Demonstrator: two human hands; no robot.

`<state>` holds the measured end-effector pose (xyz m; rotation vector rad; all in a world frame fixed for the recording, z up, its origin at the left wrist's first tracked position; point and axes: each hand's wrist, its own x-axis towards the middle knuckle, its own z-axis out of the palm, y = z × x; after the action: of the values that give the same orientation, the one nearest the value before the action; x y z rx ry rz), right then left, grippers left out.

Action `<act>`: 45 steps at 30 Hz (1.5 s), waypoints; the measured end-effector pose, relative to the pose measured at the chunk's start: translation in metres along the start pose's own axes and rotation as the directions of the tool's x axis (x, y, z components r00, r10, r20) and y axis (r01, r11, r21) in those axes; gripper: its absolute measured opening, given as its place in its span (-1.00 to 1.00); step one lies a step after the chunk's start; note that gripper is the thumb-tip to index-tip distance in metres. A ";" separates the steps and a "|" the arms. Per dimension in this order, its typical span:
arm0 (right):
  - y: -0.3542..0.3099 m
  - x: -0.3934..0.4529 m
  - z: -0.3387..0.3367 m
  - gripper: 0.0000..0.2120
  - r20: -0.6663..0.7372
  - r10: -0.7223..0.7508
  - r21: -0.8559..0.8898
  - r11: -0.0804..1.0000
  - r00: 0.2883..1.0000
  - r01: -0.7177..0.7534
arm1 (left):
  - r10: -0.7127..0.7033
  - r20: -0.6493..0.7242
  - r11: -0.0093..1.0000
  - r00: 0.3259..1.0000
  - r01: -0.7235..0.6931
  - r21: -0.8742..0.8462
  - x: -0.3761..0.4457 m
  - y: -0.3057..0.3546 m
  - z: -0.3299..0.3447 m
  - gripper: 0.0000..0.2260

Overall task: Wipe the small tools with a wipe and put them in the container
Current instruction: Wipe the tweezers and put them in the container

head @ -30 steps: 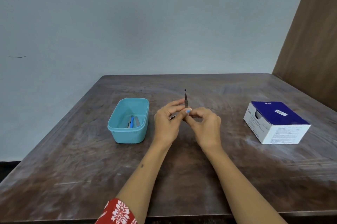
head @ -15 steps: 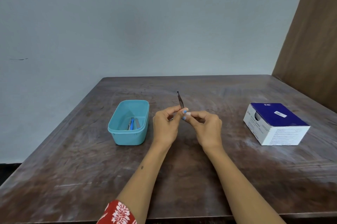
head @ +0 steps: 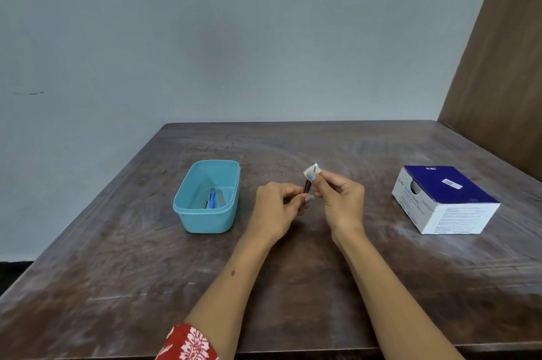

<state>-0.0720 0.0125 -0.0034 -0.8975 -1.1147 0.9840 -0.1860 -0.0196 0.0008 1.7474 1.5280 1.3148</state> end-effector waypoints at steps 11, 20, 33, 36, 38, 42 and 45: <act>-0.001 0.005 0.001 -0.89 -0.011 0.165 0.254 0.954 0.986 -0.157 | -0.009 0.097 1.000 0.995 0.011 -0.023 0.001 -0.001 -0.003 -0.92; -0.006 0.001 0.001 -0.90 0.143 0.208 0.210 0.949 0.968 -0.235 | -0.019 0.101 0.998 0.995 0.026 -0.060 0.003 -0.004 -0.007 -0.91; -0.009 0.007 -0.001 -0.93 0.016 0.261 0.400 0.883 0.965 -0.245 | -0.059 0.172 0.998 0.983 0.064 -0.026 0.001 -0.002 -0.004 -0.93; -0.005 0.011 -0.005 -0.94 -0.136 0.276 0.404 0.892 0.952 -0.201 | -0.040 0.136 0.999 0.990 0.043 -0.014 0.001 -0.002 -0.002 -0.93; 0.000 0.014 -0.008 -0.93 -0.275 0.233 0.290 0.945 0.933 -0.151 | -0.027 0.091 0.999 0.995 0.028 -0.015 0.001 -0.002 -0.002 -0.92; 0.008 0.014 -0.010 -0.83 -0.406 0.079 0.051 0.997 0.910 -0.064 | 0.057 -0.038 0.996 0.998 -0.054 0.073 -0.001 0.003 -0.004 -0.90; 0.006 0.011 -0.011 -0.84 -0.418 -0.022 -0.119 0.992 0.908 -0.030 | 0.119 -0.200 0.992 0.973 -0.110 0.057 -0.006 0.008 -0.005 -0.85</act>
<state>-0.0607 0.0233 -0.0078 -1.1496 -0.8102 0.6841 -0.1859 -0.0286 0.0077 1.7991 1.5966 1.5693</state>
